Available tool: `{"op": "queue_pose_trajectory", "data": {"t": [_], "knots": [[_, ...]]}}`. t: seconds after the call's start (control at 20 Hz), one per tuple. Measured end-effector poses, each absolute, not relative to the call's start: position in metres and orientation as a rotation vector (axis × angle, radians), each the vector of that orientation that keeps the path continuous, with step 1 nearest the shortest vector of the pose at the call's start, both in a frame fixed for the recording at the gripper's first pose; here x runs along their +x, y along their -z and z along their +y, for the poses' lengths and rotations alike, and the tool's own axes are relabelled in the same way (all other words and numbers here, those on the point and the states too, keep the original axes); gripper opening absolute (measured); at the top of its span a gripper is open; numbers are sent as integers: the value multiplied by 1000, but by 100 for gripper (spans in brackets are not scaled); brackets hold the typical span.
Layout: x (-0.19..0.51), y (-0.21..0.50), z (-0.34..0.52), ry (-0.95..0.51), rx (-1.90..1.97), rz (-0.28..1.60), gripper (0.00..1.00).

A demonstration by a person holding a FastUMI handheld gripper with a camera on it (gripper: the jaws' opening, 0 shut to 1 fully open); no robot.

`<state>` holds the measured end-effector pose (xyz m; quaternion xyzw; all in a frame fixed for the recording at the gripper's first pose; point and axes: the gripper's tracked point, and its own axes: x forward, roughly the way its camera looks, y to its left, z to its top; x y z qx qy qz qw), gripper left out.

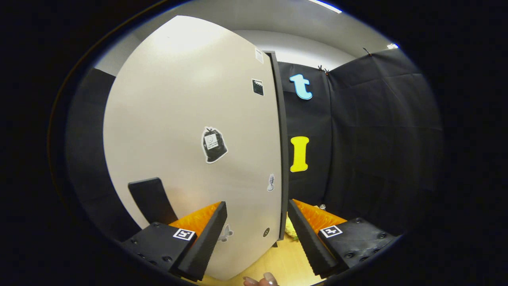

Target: Open the shoe cabinet door, grab the shoes and put them into the shoe cabinet, then close the shoe cabinet door.

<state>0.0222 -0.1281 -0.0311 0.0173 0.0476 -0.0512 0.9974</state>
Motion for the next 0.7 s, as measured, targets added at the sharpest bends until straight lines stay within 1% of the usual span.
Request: {"op": "queue_pose_trajectory", "data": {"t": [0.4, 0.7], "knots": [[23, 38, -75, 74, 14, 103, 98], [17, 39, -64, 56, 9, 104, 98]]}}
